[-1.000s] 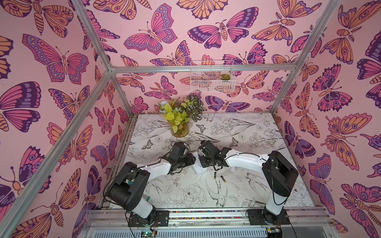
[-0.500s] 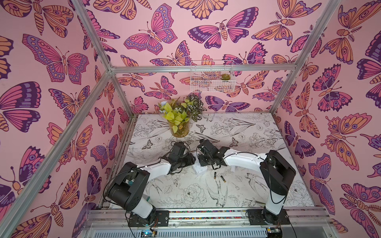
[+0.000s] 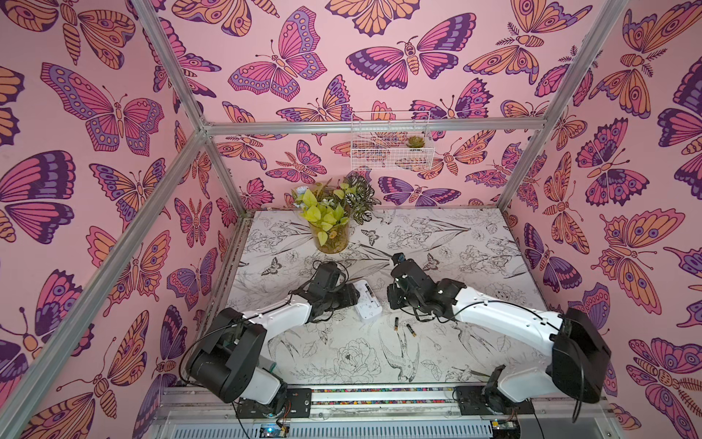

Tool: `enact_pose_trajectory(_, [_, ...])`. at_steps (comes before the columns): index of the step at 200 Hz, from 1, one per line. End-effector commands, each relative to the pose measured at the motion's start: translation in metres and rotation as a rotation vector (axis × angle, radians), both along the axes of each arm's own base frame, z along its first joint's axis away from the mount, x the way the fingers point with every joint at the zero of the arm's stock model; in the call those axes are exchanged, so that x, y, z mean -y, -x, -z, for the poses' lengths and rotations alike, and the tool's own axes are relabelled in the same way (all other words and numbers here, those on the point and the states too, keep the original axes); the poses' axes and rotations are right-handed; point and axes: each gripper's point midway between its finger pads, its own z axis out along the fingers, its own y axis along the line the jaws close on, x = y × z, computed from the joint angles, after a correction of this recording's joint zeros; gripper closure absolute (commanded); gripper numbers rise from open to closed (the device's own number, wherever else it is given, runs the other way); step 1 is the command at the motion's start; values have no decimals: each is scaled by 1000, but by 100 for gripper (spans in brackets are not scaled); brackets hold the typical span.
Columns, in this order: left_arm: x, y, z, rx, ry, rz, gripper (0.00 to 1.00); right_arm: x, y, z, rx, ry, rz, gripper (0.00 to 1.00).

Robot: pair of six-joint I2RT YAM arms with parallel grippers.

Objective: Insert the battery into the alarm
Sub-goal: Pick up the battery at the center of the board.

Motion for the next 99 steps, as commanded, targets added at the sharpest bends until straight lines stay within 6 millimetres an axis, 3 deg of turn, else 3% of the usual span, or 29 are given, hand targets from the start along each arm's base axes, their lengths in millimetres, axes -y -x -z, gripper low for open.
enact_pose_trajectory(1, [-9,6,-7,22,-26,-11,34,42,28,34,-92,114,64,72])
enact_pose_trajectory(38, [-21,17,-7,28,-28,-44,29,58,53,68,-182,135,61,71])
enact_pose_trajectory(62, [-32,26,3,16,-51,-71,24,55,57,81,-200,117,45,70])
enact_pose_trajectory(67, [-34,26,-4,41,-41,-78,23,55,58,84,-204,117,41,70])
enact_pose_trajectory(99, [-41,33,1,19,-29,-100,18,53,59,94,-225,139,25,70])
